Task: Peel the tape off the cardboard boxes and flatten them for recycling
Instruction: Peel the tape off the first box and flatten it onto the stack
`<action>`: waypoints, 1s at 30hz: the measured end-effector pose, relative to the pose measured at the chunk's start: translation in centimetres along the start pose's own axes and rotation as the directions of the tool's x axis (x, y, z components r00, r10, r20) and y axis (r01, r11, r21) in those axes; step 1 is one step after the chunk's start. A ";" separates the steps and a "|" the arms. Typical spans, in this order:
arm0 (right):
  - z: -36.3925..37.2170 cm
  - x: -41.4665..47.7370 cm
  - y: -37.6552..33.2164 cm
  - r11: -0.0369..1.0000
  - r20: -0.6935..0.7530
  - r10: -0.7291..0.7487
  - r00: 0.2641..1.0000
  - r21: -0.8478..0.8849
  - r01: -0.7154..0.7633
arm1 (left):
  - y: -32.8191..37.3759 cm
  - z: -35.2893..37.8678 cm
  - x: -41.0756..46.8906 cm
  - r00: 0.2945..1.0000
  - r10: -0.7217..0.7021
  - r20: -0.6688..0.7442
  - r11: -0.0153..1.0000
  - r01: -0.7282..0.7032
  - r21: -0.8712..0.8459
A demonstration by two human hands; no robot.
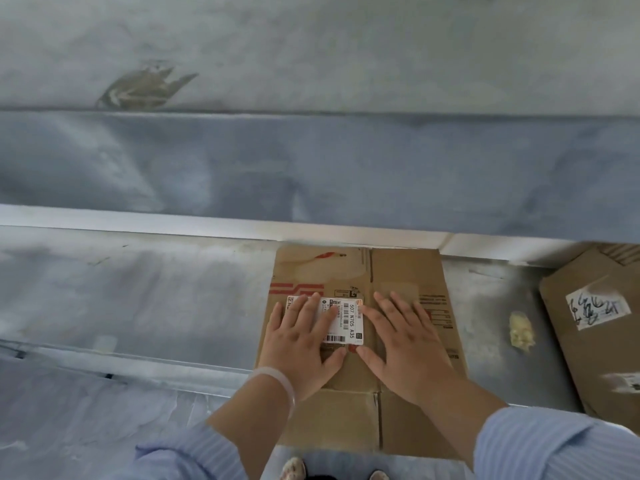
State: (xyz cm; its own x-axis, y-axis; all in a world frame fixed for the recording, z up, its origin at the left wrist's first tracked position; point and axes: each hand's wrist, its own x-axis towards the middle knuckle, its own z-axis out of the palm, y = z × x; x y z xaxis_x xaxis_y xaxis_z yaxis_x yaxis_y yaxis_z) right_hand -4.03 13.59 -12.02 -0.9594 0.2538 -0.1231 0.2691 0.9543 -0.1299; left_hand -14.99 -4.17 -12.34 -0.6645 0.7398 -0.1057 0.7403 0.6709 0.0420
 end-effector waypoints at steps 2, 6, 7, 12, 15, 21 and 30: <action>0.0 0.3 0.9 1.000 -0.013 0.010 1.000 -0.009 -0.010 | -0.2 -0.3 0.5 1.000 0.025 -0.019 1.000 -0.024 0.020; 0.9 0.6 2.3 0.991 -0.042 0.128 0.991 -0.023 -0.129 | -0.9 0.7 1.1 0.999 0.014 -0.043 1.000 -0.015 -0.027; 1.1 0.6 2.4 0.989 -0.042 0.144 0.989 -0.027 -0.145 | -1.0 1.0 1.2 0.999 0.017 -0.036 0.999 -0.018 -0.028; 1.0 0.7 2.1 0.984 -0.030 0.170 0.985 -0.042 -0.171 | -1.6 0.9 2.0 0.998 0.060 0.019 0.997 -0.059 -0.047; 0.7 -0.4 2.1 0.974 -0.046 0.226 0.973 -0.011 -0.227 | -3.4 0.2 0.9 0.988 0.154 0.023 0.987 -0.153 -0.047; 1.3 -4.2 1.6 0.968 -0.040 0.244 0.969 -0.050 -0.246 | -6.7 0.0 -1.5 0.967 0.255 -0.024 0.967 -0.256 -0.009; 1.2 -3.8 -2.2 0.970 -0.034 0.234 0.972 -0.057 -0.236 | -3.7 -0.9 -1.9 0.966 0.257 -0.021 0.966 -0.258 -0.028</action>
State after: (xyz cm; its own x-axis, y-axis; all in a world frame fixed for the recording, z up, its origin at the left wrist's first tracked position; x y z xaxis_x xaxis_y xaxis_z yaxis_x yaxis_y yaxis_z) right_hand -0.87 10.34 -12.41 -0.8719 0.4757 -0.1164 0.4827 0.8748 -0.0407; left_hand -16.59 -7.97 -11.38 -0.4537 0.8883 -0.0709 0.8834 0.4588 0.0955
